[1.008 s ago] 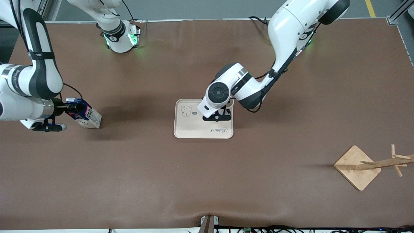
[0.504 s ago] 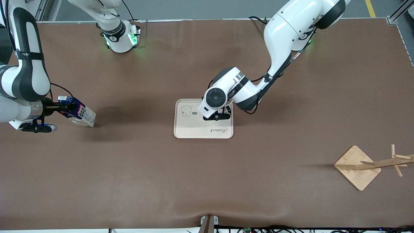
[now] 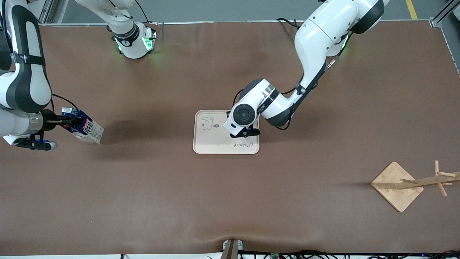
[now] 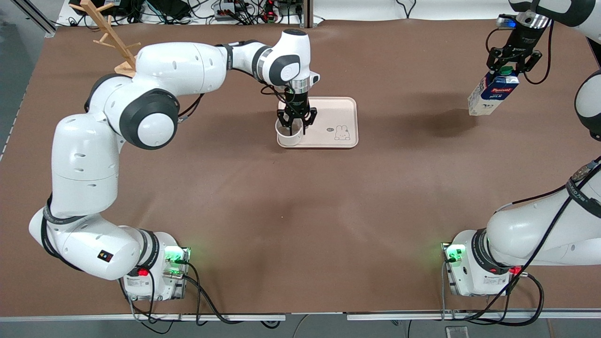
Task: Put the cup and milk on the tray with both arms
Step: 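Lower the mug onto the tray and open the left gripper, then carry the milk carton to the tray while the left gripper withdraws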
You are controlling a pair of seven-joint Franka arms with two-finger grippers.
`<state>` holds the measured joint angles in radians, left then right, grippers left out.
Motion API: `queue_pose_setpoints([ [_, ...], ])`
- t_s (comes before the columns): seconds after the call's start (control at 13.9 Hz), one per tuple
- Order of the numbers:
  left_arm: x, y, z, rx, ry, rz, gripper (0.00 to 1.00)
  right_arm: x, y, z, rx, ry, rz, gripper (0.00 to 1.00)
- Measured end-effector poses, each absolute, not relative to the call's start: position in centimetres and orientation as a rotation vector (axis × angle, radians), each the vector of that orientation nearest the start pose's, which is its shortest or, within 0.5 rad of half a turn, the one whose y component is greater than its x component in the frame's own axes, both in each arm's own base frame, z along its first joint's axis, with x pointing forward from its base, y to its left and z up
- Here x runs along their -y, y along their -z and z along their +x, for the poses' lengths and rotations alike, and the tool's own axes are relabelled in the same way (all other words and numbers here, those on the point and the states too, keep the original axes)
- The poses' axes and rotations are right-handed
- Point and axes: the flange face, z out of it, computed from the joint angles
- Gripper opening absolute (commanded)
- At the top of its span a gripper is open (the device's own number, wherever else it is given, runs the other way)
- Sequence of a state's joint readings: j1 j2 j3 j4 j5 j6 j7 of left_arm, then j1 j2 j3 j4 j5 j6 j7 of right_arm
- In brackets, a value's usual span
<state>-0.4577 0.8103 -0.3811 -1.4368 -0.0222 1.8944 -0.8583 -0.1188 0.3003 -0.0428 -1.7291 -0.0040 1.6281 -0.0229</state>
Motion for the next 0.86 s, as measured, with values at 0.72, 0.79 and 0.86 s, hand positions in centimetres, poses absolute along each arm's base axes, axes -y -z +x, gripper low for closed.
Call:
queue_pose_setpoints([
  [0.72, 46.3, -35.1, 53.0, 0.178, -0.541, -3.089, 1.0, 1.1, -40.5, 61.5, -0.191, -0.512, -2.985, 0.55],
  [0.79, 44.5, -37.8, 54.1, 0.218, -0.5, -3.099, 1.0, -0.1, -40.5, 61.4, -0.21, -0.524, -2.966, 0.54],
  [0.86, 42.3, -40.2, 55.1, 0.264, -0.473, -3.101, 1.0, -1.3, -40.5, 61.3, -0.23, -0.539, -2.949, 0.47],
])
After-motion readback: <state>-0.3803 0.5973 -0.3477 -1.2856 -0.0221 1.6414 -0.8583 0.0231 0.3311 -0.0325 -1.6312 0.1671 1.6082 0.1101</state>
